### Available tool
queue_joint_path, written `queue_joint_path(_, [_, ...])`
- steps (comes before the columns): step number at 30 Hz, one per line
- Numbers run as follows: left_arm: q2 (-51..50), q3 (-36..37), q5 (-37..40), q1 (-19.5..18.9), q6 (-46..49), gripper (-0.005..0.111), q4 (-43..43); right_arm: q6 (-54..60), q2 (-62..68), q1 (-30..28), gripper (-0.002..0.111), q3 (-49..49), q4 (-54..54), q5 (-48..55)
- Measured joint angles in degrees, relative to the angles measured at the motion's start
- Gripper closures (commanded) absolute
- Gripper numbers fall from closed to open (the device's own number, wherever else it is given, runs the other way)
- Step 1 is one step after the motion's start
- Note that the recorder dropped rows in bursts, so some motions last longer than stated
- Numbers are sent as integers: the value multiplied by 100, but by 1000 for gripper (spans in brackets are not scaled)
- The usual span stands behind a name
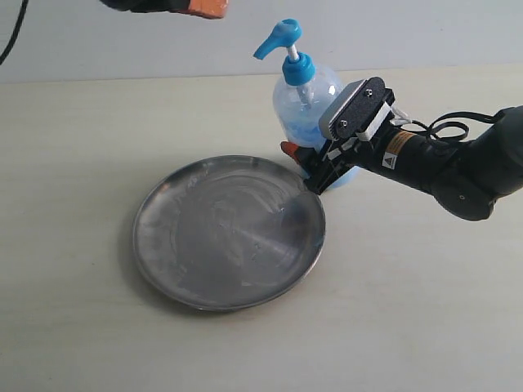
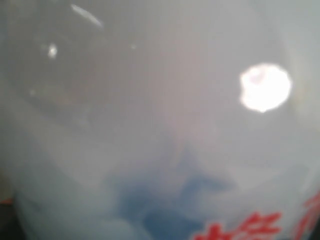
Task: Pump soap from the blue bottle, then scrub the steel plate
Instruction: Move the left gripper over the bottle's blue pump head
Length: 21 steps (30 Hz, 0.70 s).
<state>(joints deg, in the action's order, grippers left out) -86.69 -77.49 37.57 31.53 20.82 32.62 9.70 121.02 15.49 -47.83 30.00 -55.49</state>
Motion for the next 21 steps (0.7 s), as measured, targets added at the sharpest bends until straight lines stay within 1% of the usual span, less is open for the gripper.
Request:
queue_joint_path(8, [-639, -851, 300, 15, 33, 107, -213, 0, 0, 0, 108, 0, 10, 0])
queue_joint_path(15, [-1059, -1374, 426, 15, 33, 107, -315, 0, 0, 0, 108, 0, 10, -12])
queue_joint_path(21, [-1410, -1762, 772, 15, 33, 107, -337, 0, 0, 0, 108, 0, 10, -12])
